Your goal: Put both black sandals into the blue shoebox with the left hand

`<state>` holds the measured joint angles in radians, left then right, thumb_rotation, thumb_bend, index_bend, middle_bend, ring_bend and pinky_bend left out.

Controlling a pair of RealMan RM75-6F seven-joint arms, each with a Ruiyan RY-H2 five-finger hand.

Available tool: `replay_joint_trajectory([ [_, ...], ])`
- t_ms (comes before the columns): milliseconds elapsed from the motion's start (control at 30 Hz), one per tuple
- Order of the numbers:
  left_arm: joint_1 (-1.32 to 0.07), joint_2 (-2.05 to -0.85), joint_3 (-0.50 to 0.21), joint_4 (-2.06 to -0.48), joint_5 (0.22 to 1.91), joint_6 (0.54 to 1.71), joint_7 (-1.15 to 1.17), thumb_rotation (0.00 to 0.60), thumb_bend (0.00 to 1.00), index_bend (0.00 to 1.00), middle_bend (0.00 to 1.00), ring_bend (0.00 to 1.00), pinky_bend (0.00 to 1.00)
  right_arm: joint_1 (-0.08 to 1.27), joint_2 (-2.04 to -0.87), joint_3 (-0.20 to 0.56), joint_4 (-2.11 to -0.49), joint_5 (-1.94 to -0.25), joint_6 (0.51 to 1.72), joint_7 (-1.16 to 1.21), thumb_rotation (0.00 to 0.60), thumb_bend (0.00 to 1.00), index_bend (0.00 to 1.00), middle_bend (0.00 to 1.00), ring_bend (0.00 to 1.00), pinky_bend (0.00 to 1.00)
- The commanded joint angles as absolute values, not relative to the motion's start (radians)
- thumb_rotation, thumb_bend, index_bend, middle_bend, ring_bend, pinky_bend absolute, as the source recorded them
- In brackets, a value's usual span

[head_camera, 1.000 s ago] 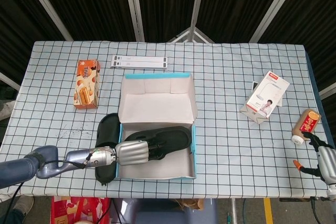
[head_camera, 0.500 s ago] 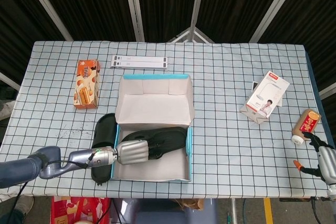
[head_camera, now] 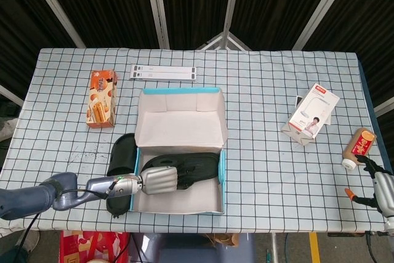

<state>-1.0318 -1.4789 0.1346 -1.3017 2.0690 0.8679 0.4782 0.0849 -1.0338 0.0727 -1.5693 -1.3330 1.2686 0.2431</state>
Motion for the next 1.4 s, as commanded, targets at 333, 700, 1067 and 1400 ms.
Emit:
replay_joint_trajectory([
  [333, -1.014, -1.408, 0.088, -1.39, 1.994, 0.841, 0.587, 0.577, 0.12, 0.0, 0.06, 0.02, 0.31, 0.088, -1.035, 0.071, -1.574, -1.335, 1.264, 0.234, 0.6, 0.23, 0.18, 0.24, 0.3, 0.31],
  [700, -0.973, -1.386, 0.037, -1.456, 1.913, 0.837, 0.694, 0.546, 0.01, 0.0, 0.0, 0.0, 0.31, 0.095, -1.036, 0.071, -1.571, -1.332, 1.249, 0.234, 0.6, 0.23, 0.18, 0.24, 0.3, 0.31],
  [1067, -0.967, -1.315, -0.007, -1.57, 1.853, 0.805, 0.784, 0.532, 0.0, 0.0, 0.0, 0.0, 0.31, 0.095, -1.036, 0.07, -1.572, -1.335, 1.25, 0.237, 0.6, 0.23, 0.18, 0.24, 0.3, 0.31],
  [1400, -0.963, -1.3, -0.012, -1.6, 1.824, 0.774, 0.825, 0.532, 0.0, 0.0, 0.0, 0.0, 0.31, 0.095, -1.035, 0.069, -1.568, -1.336, 1.247, 0.245, 0.6, 0.23, 0.18, 0.24, 0.3, 0.31],
])
